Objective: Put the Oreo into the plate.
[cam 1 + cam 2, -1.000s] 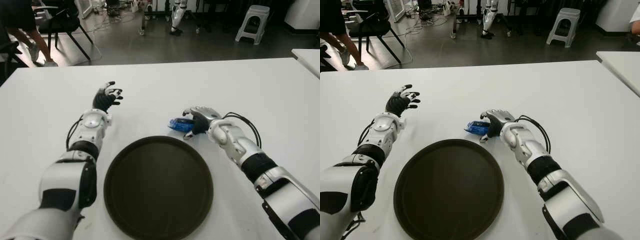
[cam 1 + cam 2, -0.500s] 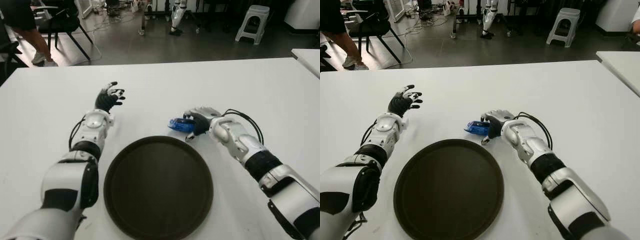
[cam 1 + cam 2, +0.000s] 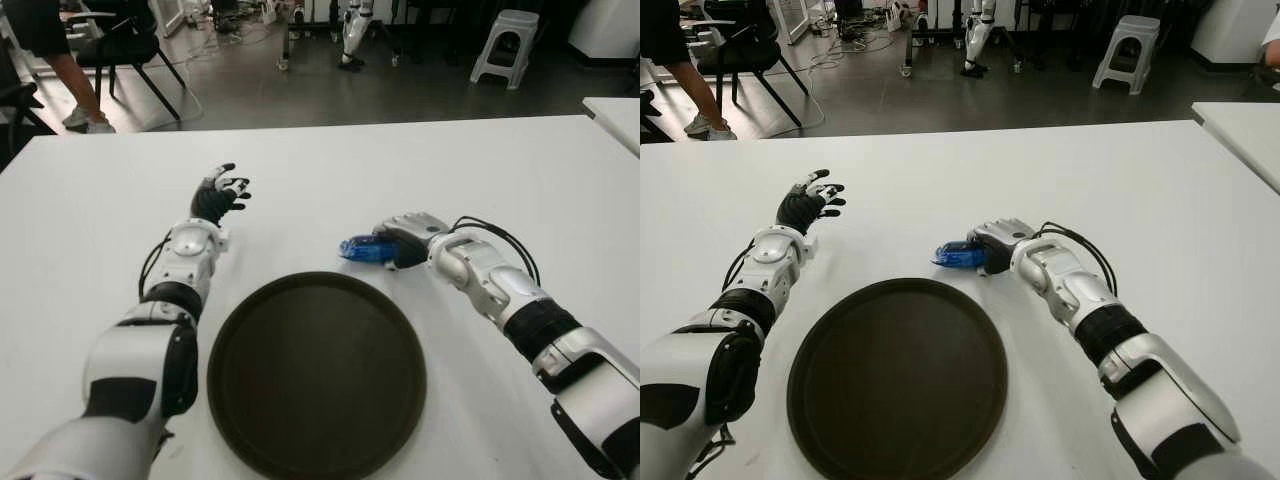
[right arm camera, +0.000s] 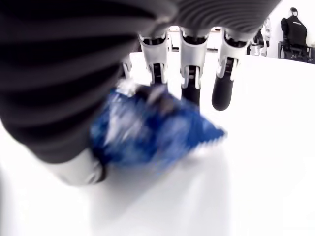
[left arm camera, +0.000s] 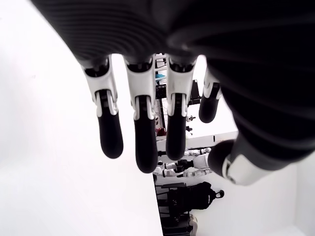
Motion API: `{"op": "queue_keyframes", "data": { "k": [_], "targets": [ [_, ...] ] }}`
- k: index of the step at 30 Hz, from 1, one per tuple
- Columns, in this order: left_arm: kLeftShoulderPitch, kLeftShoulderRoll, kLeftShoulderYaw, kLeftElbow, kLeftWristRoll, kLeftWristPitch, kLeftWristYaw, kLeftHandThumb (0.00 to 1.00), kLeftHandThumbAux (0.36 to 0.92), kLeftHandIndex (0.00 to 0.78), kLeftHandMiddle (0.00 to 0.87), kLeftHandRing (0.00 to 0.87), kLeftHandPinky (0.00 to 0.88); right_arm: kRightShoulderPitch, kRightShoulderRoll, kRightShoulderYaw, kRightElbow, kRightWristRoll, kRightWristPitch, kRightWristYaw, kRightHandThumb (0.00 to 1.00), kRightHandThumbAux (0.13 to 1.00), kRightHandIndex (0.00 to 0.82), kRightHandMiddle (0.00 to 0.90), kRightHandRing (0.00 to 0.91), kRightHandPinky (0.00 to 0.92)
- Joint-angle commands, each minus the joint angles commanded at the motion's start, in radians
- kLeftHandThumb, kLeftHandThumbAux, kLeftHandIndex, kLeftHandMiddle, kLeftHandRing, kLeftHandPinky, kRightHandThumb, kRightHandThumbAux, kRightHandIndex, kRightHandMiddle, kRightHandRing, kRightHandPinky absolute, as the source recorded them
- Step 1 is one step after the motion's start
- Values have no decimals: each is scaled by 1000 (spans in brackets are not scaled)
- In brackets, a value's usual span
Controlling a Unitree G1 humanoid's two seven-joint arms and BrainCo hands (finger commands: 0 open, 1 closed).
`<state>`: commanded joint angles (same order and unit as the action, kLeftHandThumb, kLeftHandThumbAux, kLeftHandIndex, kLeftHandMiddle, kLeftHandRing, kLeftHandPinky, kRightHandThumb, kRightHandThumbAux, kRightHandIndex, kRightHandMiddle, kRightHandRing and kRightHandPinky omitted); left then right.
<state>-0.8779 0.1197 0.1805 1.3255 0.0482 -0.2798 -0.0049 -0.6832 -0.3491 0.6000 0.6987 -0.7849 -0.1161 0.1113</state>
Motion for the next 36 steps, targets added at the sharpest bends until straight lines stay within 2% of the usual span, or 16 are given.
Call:
{"op": "queue_keyframes", "data": {
  "k": [3,7,11,12,16,23,28,31,33,36],
  "targets": [
    [0,0,-3,0,3,0,3,521,638,149,304,346,345,5,8,-16,10,19,-14,-27,836,680,394,507,606,201],
    [0,1,-6,0,4,0,7,515,645,144,295,335,339,6,17,-31,23,34,-17,-44,841,679,398,499,653,229],
    [-1,1,-6,0,3,3,7,520,649,140,288,328,342,9,28,-50,38,53,-21,-56,844,678,402,494,663,328],
    [-1,1,-6,0,3,4,7,524,649,140,288,329,344,9,30,-54,41,56,-22,-58,845,678,402,493,666,393],
    [-1,0,-6,-1,3,5,10,529,651,139,288,327,342,11,41,-69,50,67,-15,-82,846,678,402,495,682,517],
    [-2,0,-8,0,5,10,15,531,638,143,293,339,361,9,49,-75,68,57,-18,-128,850,675,421,483,638,531],
    [-3,-1,-5,0,2,12,17,535,641,145,296,339,349,5,48,-73,83,52,-26,-162,849,675,422,482,635,440],
    [-3,-1,-5,0,1,11,18,540,641,147,294,334,339,4,48,-73,88,56,-30,-170,847,677,410,488,664,450],
    [-3,-2,-5,0,1,10,20,541,639,145,291,332,339,3,49,-76,90,60,-28,-172,846,678,406,491,687,534],
    [-2,-3,-2,0,-2,8,17,541,642,147,289,332,341,4,54,-82,92,65,-16,-173,847,678,403,497,714,603]
  ]
}}
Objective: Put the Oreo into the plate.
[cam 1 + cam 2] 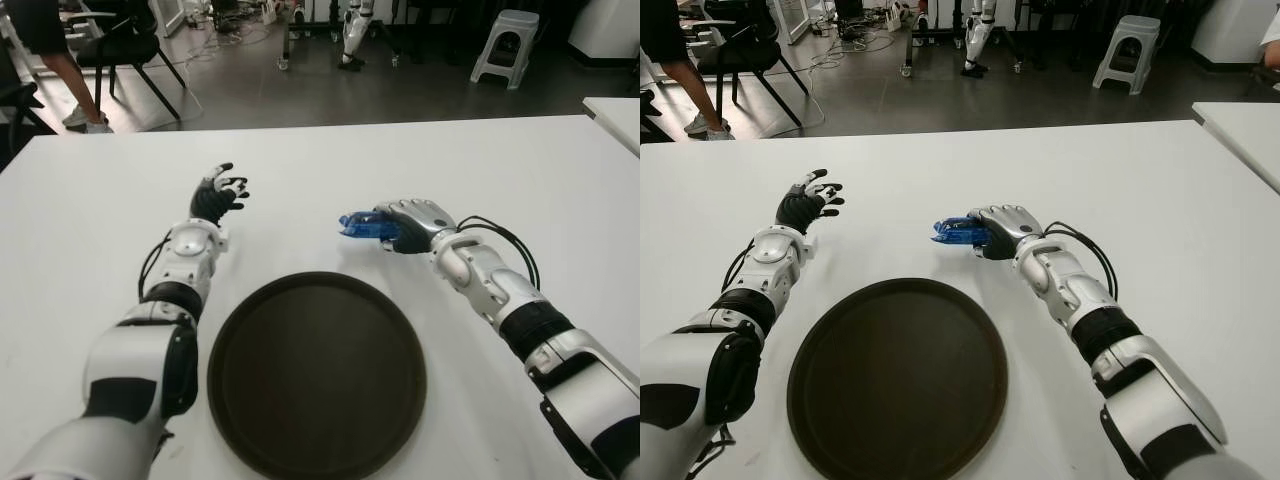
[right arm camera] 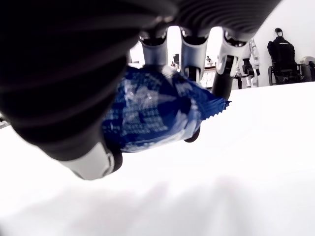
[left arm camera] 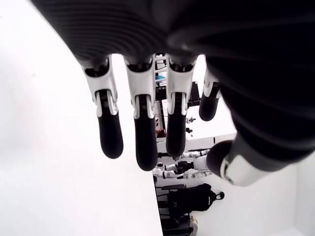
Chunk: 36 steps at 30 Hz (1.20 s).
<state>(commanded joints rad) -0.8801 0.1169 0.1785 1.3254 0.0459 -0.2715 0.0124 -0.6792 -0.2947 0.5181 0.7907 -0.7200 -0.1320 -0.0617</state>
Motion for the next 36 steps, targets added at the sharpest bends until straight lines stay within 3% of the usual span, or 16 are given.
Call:
{"op": "queue_keyframes", "data": {
  "k": [7,15,25,27,32,36],
  "targets": [
    [-2,1,3,0,-6,4,-6,542,650,145,291,335,348,-2,11,-13,12,4,4,-27,848,677,401,507,742,681],
    [-2,4,-1,1,-2,11,-6,537,655,143,291,338,360,-70,15,-73,70,38,-17,-83,850,675,403,522,794,786],
    [1,10,5,2,-6,5,-15,537,669,139,288,331,359,-89,29,-137,41,81,-50,-163,850,678,401,518,822,813],
    [1,11,7,2,-9,4,-18,544,674,143,290,332,364,-92,31,-150,-4,94,-39,-151,850,679,400,516,818,808],
    [0,15,10,2,-10,2,-22,546,686,148,303,350,376,-15,38,-189,-261,115,14,-127,848,681,401,505,800,798],
    [-2,18,8,3,-6,6,-22,541,678,150,311,363,381,14,42,-194,-343,108,31,-127,849,681,402,502,789,792]
  ]
}}
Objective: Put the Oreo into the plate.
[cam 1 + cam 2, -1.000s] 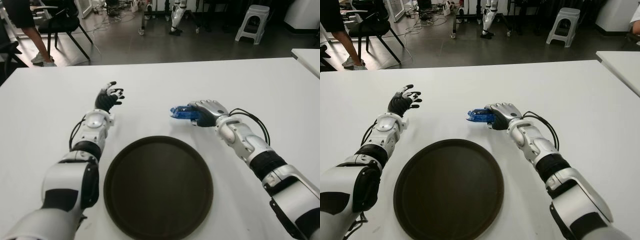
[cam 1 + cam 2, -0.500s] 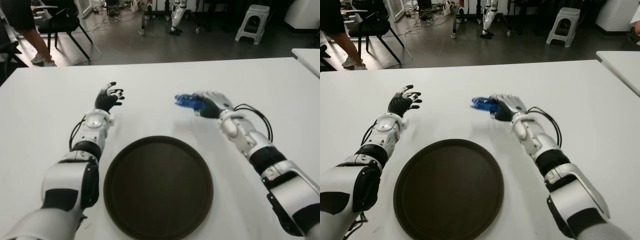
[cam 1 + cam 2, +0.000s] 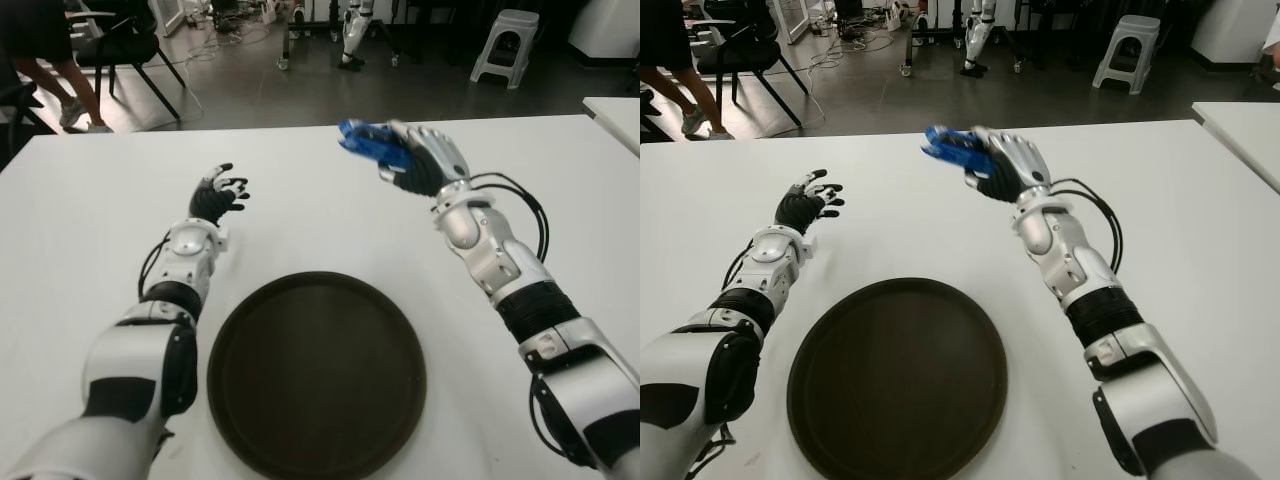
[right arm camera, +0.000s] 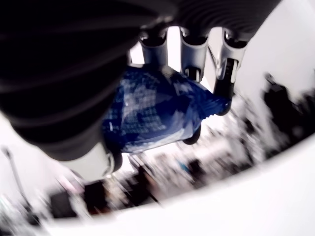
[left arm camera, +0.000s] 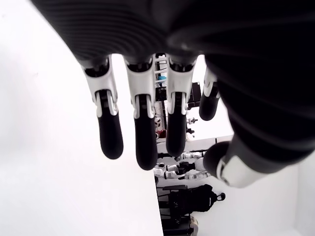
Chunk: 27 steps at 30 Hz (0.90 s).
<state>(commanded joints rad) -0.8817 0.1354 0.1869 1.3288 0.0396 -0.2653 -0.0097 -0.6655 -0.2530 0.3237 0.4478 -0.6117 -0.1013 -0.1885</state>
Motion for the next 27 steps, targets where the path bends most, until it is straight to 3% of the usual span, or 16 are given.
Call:
{"op": "queue_keyframes", "data": {
  "k": [7,10,14,19,27],
  "targets": [
    [1,3,2,2,0,0,2,556,660,153,315,366,377,52,27,50,-81,-42,-7,-4,849,681,400,504,786,789],
    [2,4,3,2,0,-1,2,559,655,154,316,368,378,102,27,82,-148,-79,-15,1,848,681,399,506,790,790],
    [4,3,10,2,-6,-4,-5,560,647,159,318,368,373,132,14,141,-260,-118,-20,90,850,680,398,513,798,799],
    [4,1,17,1,-10,-4,-11,560,644,157,313,362,367,130,2,186,-350,-132,-42,210,851,678,399,522,801,808],
    [3,1,17,2,-4,-1,-7,560,654,155,308,352,365,142,-54,272,-463,-133,-187,379,848,681,393,519,794,811]
  ]
}}
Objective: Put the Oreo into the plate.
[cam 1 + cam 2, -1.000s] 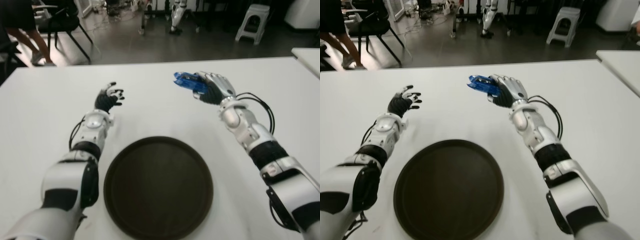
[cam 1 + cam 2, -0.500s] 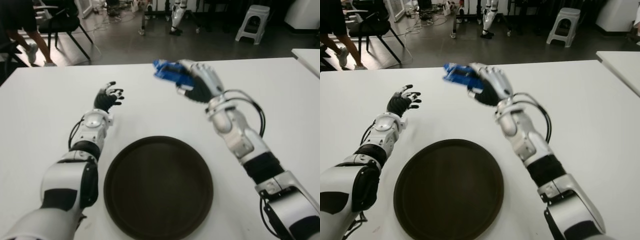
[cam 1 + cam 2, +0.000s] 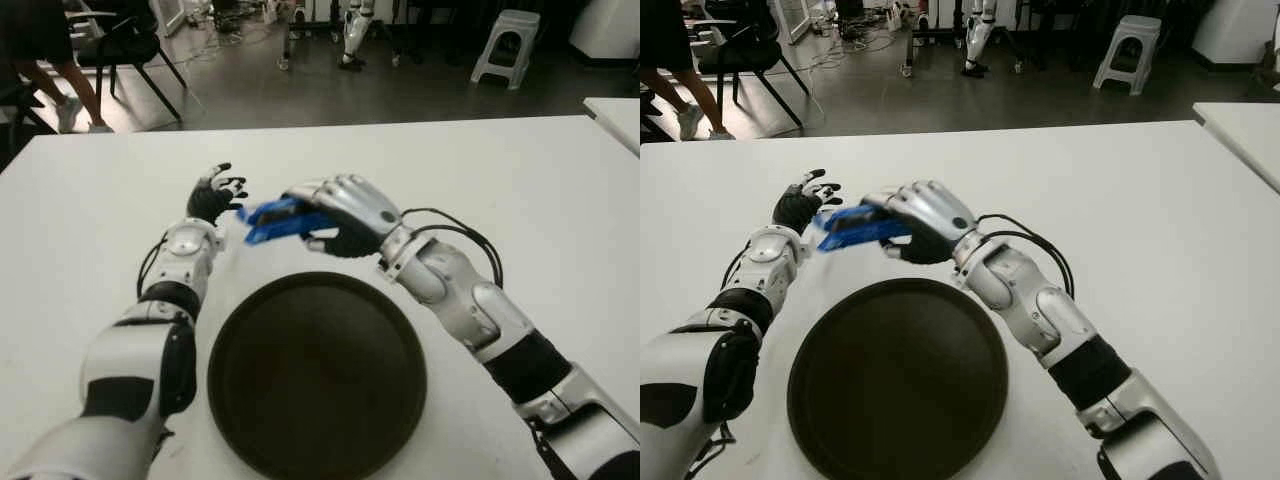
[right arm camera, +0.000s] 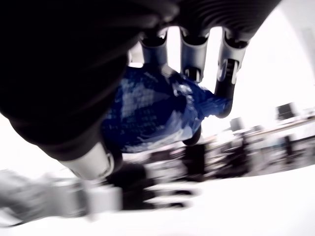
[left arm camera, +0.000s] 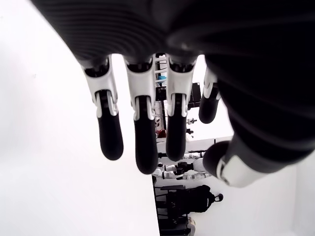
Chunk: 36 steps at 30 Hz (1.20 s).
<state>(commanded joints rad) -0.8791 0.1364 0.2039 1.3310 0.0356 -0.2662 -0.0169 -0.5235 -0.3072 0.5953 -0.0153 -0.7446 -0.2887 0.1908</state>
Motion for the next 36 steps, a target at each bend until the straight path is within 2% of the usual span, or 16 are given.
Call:
{"op": "queue_keyframes", "data": {
  "k": [3,7,11,15,21,29,36],
  "targets": [
    [0,0,1,0,0,-1,0,558,655,158,312,357,370,5,-23,16,-47,16,-53,56,847,682,391,519,791,812],
    [0,-1,-1,0,3,-6,1,547,661,162,313,359,367,1,-37,17,-52,36,-118,95,848,682,393,522,790,812],
    [1,-3,-2,-1,4,-11,2,538,666,160,312,358,367,-23,-19,35,-4,20,-156,116,849,681,396,528,792,810],
    [1,-4,-3,-3,4,-16,1,524,667,157,312,357,365,-52,6,45,42,-7,-168,120,850,679,401,533,789,805],
    [1,-3,-8,-3,9,-17,3,501,668,155,316,356,360,-32,24,43,53,-48,-165,91,849,680,400,546,788,804],
    [0,-2,-10,-2,9,-13,-1,494,649,156,326,369,365,-16,27,41,71,-60,-181,77,850,680,402,552,791,805],
    [0,-1,-7,-2,5,-13,-4,522,644,162,323,371,374,-12,17,47,76,-78,-190,92,850,680,399,534,791,805]
  ]
}}
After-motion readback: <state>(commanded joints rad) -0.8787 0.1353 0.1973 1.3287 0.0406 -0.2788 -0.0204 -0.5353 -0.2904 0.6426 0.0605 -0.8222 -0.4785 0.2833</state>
